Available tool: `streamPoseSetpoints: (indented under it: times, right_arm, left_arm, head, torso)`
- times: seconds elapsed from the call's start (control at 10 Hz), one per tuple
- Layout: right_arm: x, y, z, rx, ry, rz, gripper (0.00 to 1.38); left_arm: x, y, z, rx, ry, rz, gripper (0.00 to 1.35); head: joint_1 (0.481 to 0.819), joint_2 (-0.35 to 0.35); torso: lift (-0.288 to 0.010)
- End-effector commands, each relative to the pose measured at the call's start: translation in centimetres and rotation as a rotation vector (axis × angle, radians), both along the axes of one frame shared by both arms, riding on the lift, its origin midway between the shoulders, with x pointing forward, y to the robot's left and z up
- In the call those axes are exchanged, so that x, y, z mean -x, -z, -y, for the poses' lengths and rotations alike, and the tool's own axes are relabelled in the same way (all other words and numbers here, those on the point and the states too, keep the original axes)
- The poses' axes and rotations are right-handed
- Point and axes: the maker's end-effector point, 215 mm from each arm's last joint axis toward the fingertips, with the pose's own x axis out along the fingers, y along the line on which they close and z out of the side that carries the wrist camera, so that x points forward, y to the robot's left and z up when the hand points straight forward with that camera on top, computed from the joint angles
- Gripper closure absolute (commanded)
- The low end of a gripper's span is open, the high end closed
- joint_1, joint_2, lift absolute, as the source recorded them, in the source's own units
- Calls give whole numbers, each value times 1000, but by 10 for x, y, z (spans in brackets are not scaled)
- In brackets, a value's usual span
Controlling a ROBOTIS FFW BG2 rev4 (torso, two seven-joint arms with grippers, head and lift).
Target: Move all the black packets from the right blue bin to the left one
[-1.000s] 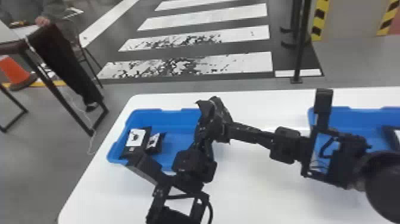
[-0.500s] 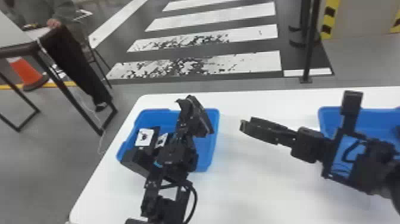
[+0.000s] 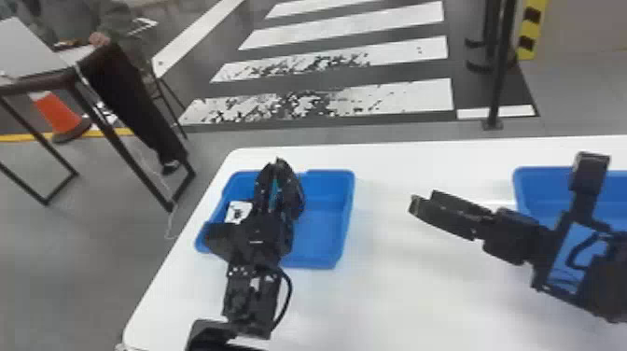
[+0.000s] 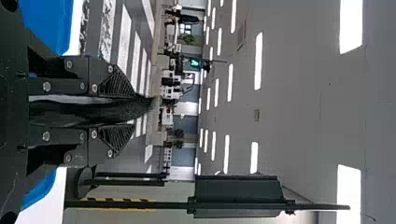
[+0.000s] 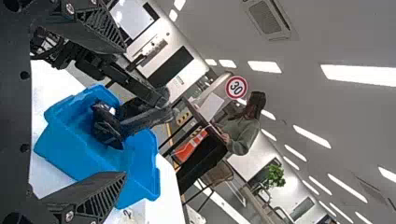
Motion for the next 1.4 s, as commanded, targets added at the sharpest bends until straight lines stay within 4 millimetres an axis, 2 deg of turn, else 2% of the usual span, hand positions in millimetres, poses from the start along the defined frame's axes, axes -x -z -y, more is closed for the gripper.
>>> streamPoseSetpoints:
  times: [0.0,0.2,0.4,0.5,0.6,0.7,0.8,0.9,1.1,1.2,1.3]
  right_arm:
    - [-3,-2,4,11,11,19,51]
    - [-17,5,27,76,65,58,56]
    - [-35,11,70,195,173,109,88]
    - [-42,22,97,270,249,91,87]
    - [-51,45,122,338,286,26,90]
    - [-50,68,147,474,317,-49,90]
    - [-56,79,169,552,366,-96,90]
    - [-64,79,189,628,417,-106,91]
    - [-65,64,229,845,529,-109,94]
    - [-62,62,243,916,576,-135,98]
    - [-51,65,263,1016,632,-178,104]
  left_arm:
    - [6,-20,-6,35,-7,65,39]
    - [25,-33,8,102,27,107,191]
    - [48,-34,30,195,67,120,203]
    - [58,-34,34,204,66,125,205]
    - [58,-18,32,213,60,78,205]
    - [61,-13,27,222,51,67,205]
    - [63,-11,24,215,45,62,205]
    - [64,-8,20,211,38,54,205]
    - [65,-8,20,212,40,54,205]
    - [65,-8,24,213,47,53,206]
    - [66,-7,23,212,47,51,206]
  head:
    - [695,350]
    - [695,350]
    - [695,331]
    - [695,295]
    - [695,277]
    - [695,240]
    - [695,208]
    - [695,183]
    - [695,149]
    - [695,123]
    - [695,99]
  torso:
    - [-168]
    - [-168]
    - [-168]
    - [-168]
    - [-168]
    - [-168]
    - [-168]
    - [-168]
    - [-168]
    - [-168]
    - [-168]
